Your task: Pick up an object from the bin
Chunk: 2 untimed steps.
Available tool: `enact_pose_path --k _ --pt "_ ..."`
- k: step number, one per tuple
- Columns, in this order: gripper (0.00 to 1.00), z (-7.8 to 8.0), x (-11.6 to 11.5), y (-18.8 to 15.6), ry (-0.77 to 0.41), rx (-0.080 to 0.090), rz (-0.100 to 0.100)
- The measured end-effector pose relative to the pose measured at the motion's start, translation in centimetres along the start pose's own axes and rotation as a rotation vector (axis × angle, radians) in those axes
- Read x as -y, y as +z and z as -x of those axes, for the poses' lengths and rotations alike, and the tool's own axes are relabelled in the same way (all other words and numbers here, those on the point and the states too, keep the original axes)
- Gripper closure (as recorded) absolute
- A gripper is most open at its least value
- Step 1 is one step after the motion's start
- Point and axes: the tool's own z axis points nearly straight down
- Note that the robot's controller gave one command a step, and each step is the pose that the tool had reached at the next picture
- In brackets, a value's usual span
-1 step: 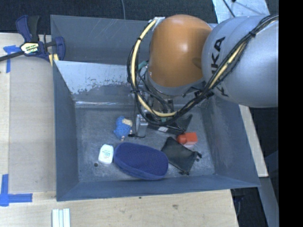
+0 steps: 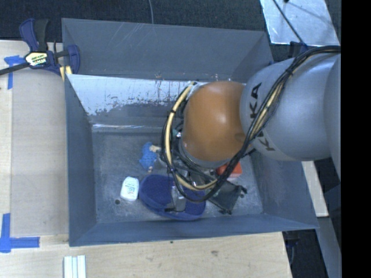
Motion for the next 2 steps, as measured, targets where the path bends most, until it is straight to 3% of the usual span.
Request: enact_pose_path --k 1,2 --pt "0.00 1.63 -0.24 7.63 0.229 0.009 0.001" --pt "1.00 1.70 -0.35 7.38 0.228 0.009 0.003"
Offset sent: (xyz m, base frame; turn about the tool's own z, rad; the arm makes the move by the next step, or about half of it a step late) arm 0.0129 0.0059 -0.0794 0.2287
